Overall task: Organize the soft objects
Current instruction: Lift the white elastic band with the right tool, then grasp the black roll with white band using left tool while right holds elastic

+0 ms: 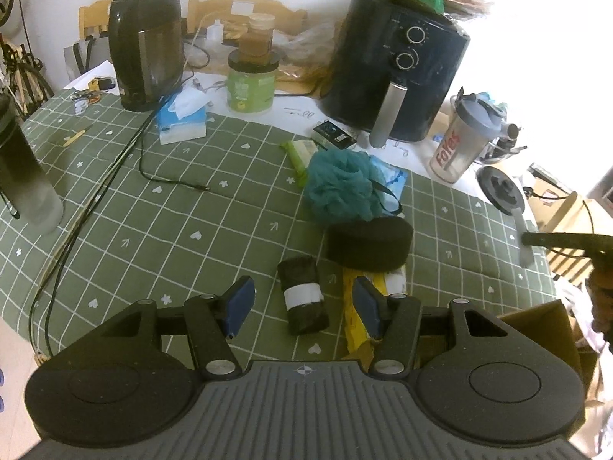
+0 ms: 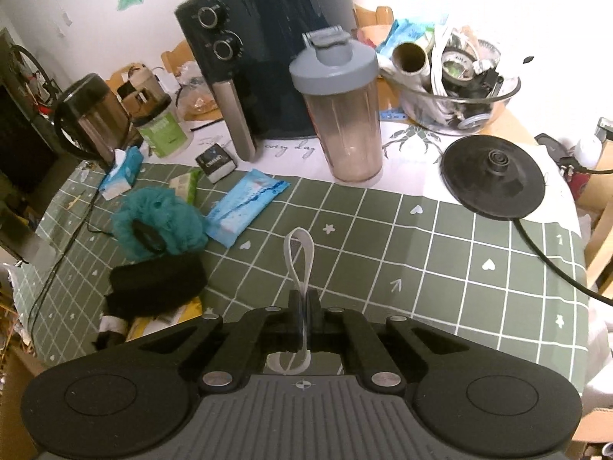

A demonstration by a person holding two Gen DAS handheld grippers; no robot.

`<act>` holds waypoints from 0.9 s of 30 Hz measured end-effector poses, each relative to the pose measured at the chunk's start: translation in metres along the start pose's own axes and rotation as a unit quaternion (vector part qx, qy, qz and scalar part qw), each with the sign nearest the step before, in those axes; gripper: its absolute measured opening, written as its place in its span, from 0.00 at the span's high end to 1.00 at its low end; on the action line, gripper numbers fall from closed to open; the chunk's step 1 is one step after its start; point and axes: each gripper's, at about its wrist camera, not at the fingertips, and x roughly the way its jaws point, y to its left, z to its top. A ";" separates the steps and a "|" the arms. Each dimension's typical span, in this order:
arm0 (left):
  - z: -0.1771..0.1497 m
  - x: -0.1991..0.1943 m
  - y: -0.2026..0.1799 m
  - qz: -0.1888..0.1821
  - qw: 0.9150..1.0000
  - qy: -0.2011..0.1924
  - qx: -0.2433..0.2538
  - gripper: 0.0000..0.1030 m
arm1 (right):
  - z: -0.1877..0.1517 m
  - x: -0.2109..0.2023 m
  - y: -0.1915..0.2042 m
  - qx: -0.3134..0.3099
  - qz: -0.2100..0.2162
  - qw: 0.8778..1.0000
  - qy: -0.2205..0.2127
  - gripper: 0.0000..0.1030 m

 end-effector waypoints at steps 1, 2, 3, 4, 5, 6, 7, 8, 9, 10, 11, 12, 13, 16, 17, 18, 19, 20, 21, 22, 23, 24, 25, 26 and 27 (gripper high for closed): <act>0.001 0.002 0.000 0.000 1.000 0.000 0.002 0.45 | -0.001 -0.006 0.001 0.000 0.003 1.000 -0.003 0.96; 0.002 0.004 0.001 -0.001 1.000 0.001 0.004 0.45 | -0.002 -0.011 0.003 0.000 0.004 1.000 -0.005 0.96; 0.003 0.007 0.001 -0.001 1.000 0.003 0.006 0.41 | -0.003 -0.017 0.005 0.001 0.005 1.000 -0.009 0.96; 0.004 0.011 0.002 -0.002 1.000 0.008 0.007 0.35 | -0.004 -0.021 0.006 0.001 0.006 1.000 -0.012 0.96; 0.005 0.015 0.003 -0.004 1.000 0.013 0.007 0.33 | -0.005 -0.027 0.008 0.002 0.008 1.000 -0.016 0.96; 0.006 0.019 0.004 -0.007 1.000 0.017 0.006 0.31 | -0.005 -0.032 0.010 0.002 0.009 1.000 -0.020 0.96; 0.007 0.022 0.005 -0.007 1.000 0.020 0.004 0.30 | -0.006 -0.037 0.012 0.002 0.009 1.000 -0.025 0.96; 0.007 0.027 0.006 -0.009 1.000 0.023 0.002 0.30 | -0.007 -0.041 0.013 0.001 0.006 1.000 -0.030 0.96; 0.008 0.031 0.007 -0.011 1.000 0.028 -0.001 0.30 | -0.008 -0.046 0.015 0.000 0.003 0.999 -0.035 0.96; 0.010 0.036 0.008 -0.013 0.999 0.033 -0.005 0.30 | -0.008 -0.051 0.015 0.000 -0.002 0.999 -0.041 0.96; 0.010 0.040 0.009 -0.015 0.999 0.037 -0.010 0.30 | -0.009 -0.057 0.015 0.002 -0.007 0.999 -0.048 0.96; 0.011 0.045 0.011 -0.019 0.999 0.041 -0.016 0.30 | -0.010 -0.062 0.014 0.007 -0.010 0.998 -0.054 0.96; 0.012 0.049 0.013 -0.021 0.998 0.047 -0.020 0.30 | -0.012 -0.066 0.013 0.013 -0.013 0.998 -0.059 0.96; 0.013 0.069 0.018 -0.032 0.997 0.065 -0.037 0.30 | -0.018 -0.079 0.014 0.010 -0.029 0.997 -0.069 0.96; 0.013 0.076 0.020 -0.033 0.996 0.072 -0.042 0.30 | -0.019 -0.081 0.015 0.007 -0.032 0.997 -0.071 0.96; 0.013 0.084 0.021 -0.034 0.995 0.082 -0.045 0.30 | -0.021 -0.085 0.015 0.007 -0.034 0.997 -0.072 0.96; 0.013 0.091 0.022 -0.034 0.994 0.088 -0.047 0.30 | -0.023 -0.088 0.015 0.009 -0.036 0.997 -0.074 0.96; 0.012 0.098 0.023 -0.037 0.994 0.094 -0.048 0.30 | -0.024 -0.091 0.016 0.010 -0.038 0.996 -0.076 0.96; 0.011 0.104 0.023 -0.038 0.993 0.099 -0.048 0.30 | -0.025 -0.093 0.015 0.012 -0.039 0.996 -0.079 0.96; 0.011 0.110 0.024 -0.038 0.992 0.105 -0.050 0.30 | -0.027 -0.096 0.015 0.014 -0.041 0.996 -0.081 0.96; 0.010 0.116 0.024 -0.038 0.992 0.111 -0.052 0.30 | -0.028 -0.099 0.014 0.018 -0.042 0.995 -0.083 0.96; 0.009 0.121 0.024 -0.040 0.991 0.115 -0.052 0.30 | -0.029 -0.101 0.013 0.022 -0.042 0.995 -0.085 0.96; 0.009 0.126 0.025 -0.042 0.990 0.120 -0.052 0.31 | -0.030 -0.103 0.012 0.024 -0.043 0.995 -0.086 0.96; 0.008 0.130 0.026 -0.043 0.990 0.125 -0.054 0.31 | -0.031 -0.105 0.012 0.026 -0.044 0.995 -0.086 0.96; 0.007 0.135 0.027 -0.045 0.989 0.130 -0.057 0.31 | -0.033 -0.107 0.012 0.028 -0.046 0.995 -0.086 0.96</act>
